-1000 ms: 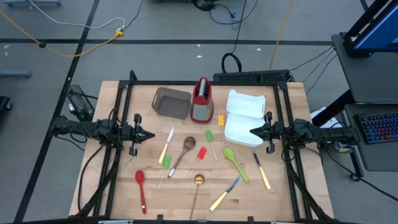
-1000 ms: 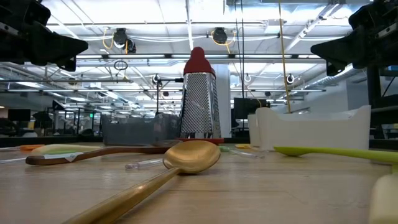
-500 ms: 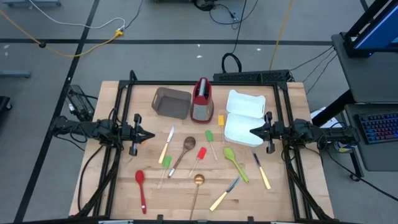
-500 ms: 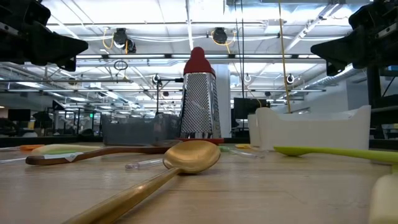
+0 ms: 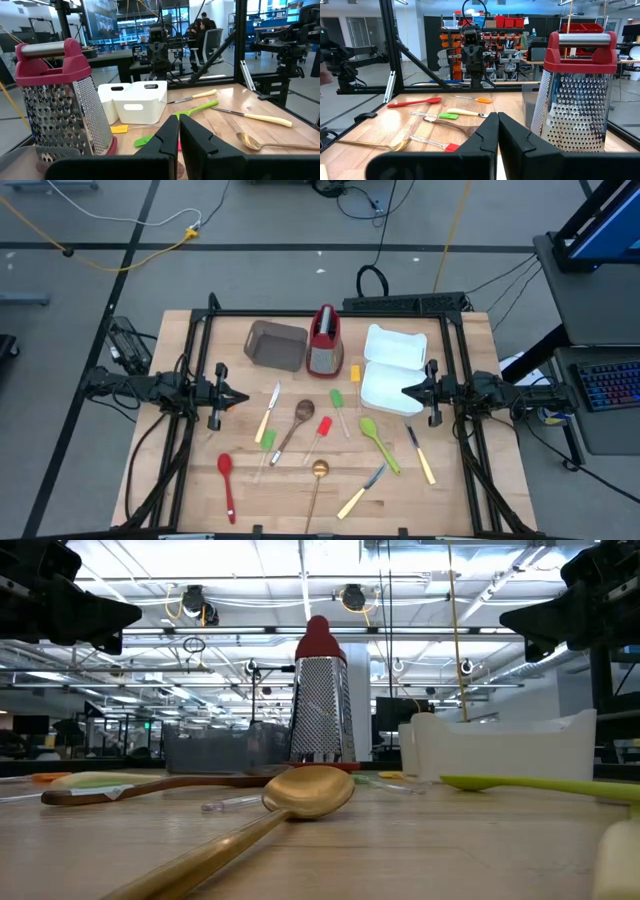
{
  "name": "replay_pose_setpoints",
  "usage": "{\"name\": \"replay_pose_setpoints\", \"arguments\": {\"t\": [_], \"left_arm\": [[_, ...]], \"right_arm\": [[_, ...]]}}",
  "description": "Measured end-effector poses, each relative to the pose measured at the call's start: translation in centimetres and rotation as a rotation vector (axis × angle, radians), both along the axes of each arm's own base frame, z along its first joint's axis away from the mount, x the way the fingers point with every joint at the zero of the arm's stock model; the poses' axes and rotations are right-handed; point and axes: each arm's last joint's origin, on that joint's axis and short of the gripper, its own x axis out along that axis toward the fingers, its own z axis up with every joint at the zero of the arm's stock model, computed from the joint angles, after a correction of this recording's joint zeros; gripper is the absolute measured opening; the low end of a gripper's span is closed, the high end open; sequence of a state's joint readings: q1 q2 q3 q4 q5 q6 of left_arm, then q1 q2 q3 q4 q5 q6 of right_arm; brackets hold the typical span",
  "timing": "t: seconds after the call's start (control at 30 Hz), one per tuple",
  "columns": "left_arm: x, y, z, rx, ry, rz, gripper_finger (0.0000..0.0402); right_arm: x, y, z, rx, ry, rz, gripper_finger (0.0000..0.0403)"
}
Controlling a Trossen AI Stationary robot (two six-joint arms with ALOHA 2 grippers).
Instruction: Pick & Place Kitchen Items
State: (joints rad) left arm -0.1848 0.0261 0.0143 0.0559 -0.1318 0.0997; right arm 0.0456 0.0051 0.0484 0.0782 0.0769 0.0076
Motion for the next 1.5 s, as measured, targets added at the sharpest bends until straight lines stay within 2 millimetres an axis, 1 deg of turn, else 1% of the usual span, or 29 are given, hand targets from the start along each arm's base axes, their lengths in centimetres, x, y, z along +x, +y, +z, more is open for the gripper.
{"name": "replay_pose_setpoints", "arguments": {"t": [0.27, 0.37, 0.53, 0.77, 1.0, 1.23, 1.37, 1.5], "left_arm": [[0.0, 0.0, 0.0, 0.000, -0.001, 0.000, 0.0021], [0.0, 0.1, 0.1, 0.010, -0.008, 0.032, 0.0021], [0.0, 0.1, 0.0, -0.101, 0.000, 0.034, 0.0021], [0.0, 0.2, 0.0, -0.137, 0.001, 0.052, 0.0021], [0.0, 0.7, 0.1, -0.140, -0.013, 0.224, 0.0021], [-0.1, 0.8, 0.1, -0.134, -0.012, 0.264, 0.0022], [-0.2, 1.1, 0.1, -0.145, -0.018, 0.365, 0.0022], [-0.2, 1.2, 0.1, -0.132, -0.019, 0.407, 0.0022]], "right_arm": [[0.0, 0.0, 0.0, 0.000, 0.000, 0.000, 0.0002], [0.0, 0.0, 0.0, 0.000, 0.000, 0.000, 0.0002], [0.0, 0.0, 0.0, 0.000, 0.000, 0.000, 0.0002], [0.0, 0.0, 0.0, 0.000, 0.000, 0.000, 0.0002], [0.0, 0.0, 0.0, 0.000, 0.000, 0.000, 0.0002], [0.0, 0.0, 0.0, 0.000, 0.000, 0.000, 0.0002], [0.0, 0.0, 0.0, 0.000, 0.000, 0.000, 0.0002], [0.0, 0.0, 0.0, 0.000, 0.000, 0.000, 0.0002]]}}
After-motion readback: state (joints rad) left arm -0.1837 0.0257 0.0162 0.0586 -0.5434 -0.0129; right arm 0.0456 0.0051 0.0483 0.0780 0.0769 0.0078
